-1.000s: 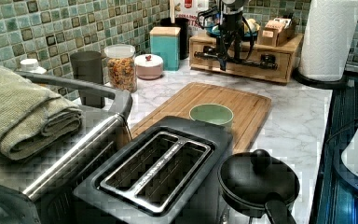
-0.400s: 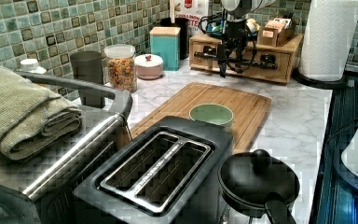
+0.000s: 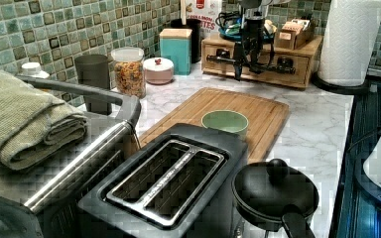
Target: Open the drawer.
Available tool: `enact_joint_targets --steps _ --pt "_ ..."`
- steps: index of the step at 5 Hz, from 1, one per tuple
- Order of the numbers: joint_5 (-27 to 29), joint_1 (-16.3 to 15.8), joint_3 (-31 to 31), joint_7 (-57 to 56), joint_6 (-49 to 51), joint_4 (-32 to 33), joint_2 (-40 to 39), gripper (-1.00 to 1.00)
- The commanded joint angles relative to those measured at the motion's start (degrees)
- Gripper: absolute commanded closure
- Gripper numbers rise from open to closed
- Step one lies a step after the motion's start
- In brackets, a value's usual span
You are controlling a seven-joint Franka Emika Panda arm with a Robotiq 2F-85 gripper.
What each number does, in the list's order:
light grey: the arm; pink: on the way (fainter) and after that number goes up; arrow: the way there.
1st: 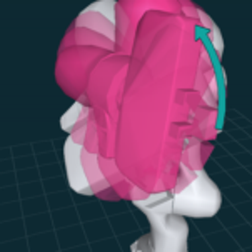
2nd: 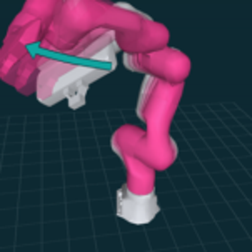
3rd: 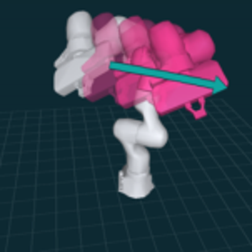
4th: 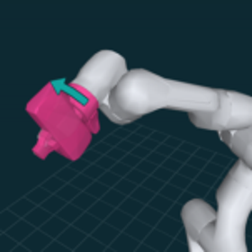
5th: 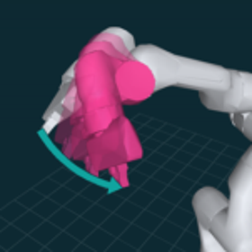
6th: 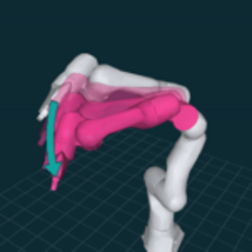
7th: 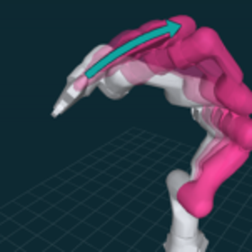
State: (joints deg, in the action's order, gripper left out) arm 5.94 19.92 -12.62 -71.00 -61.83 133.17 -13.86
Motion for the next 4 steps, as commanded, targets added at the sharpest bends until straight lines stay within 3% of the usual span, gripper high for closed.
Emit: enact_joint_targets --steps 1,2,4 --pt "0.18 -14.20 10.93 19.05 -3.60 12.47 5.97 -1.00" --pt "-1.49 -17.28 13.53 26.63 -4.07 13.23 5.84 -1.00" --pt "-1.40 -19.29 16.95 24.58 -5.27 15.64 8.74 -1.00"
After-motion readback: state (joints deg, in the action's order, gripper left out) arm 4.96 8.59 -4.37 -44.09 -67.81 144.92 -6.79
